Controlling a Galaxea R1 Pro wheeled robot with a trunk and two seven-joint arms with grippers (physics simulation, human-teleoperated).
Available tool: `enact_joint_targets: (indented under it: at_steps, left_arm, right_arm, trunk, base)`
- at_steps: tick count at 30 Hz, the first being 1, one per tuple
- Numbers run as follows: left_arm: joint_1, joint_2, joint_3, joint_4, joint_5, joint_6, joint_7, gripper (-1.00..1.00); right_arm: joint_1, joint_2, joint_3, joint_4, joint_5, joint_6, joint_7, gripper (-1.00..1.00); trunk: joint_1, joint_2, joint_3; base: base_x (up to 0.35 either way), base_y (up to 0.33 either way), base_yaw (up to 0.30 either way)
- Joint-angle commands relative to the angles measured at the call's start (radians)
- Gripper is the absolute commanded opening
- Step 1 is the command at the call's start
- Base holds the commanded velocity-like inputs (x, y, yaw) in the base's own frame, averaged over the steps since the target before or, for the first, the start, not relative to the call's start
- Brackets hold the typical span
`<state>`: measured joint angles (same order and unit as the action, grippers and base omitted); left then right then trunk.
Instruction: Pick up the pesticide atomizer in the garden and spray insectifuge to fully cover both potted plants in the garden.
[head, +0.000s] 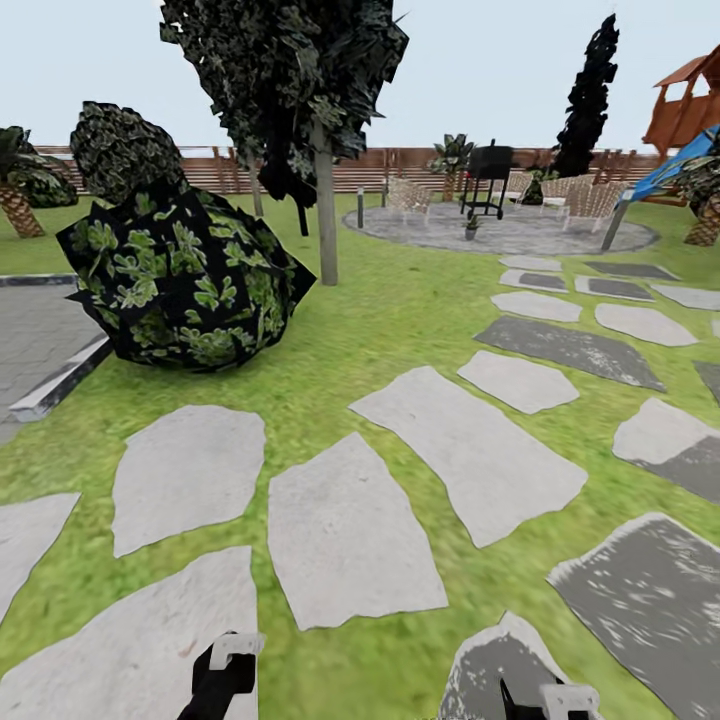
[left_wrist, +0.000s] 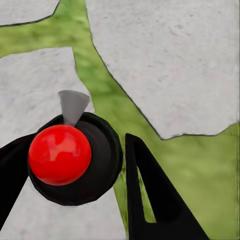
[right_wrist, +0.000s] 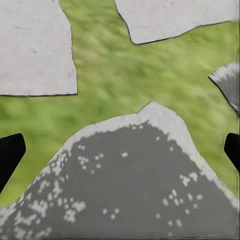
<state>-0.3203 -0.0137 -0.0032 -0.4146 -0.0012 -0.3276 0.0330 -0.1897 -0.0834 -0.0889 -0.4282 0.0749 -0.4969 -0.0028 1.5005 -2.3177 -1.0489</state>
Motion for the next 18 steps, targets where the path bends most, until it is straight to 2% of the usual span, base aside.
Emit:
enact_joint_targets:
  at_steps: [1, 18]
  left_arm:
    - [0.0, 0.0, 0.0, 0.0, 0.0, -0.003, 0.003, -1.0]
    - [0.0, 0.001, 0.0, 0.001, 0.0, -0.002, 0.004, -1.0]
  right_arm:
    - [-0.001, 0.001, -0.005, 0.001, 0.008, -0.003, 0.0, 1.0]
    - [-0.001, 0.001, -0.005, 0.0, 0.008, -0.003, 0.0, 1.0]
  trunk:
    - [0.0, 0.0, 0.0]
    - [0.0, 0.0, 0.01]
  base:
    - [0.0, 0.0, -0.3]
    - [0.0, 0.0, -0.3]
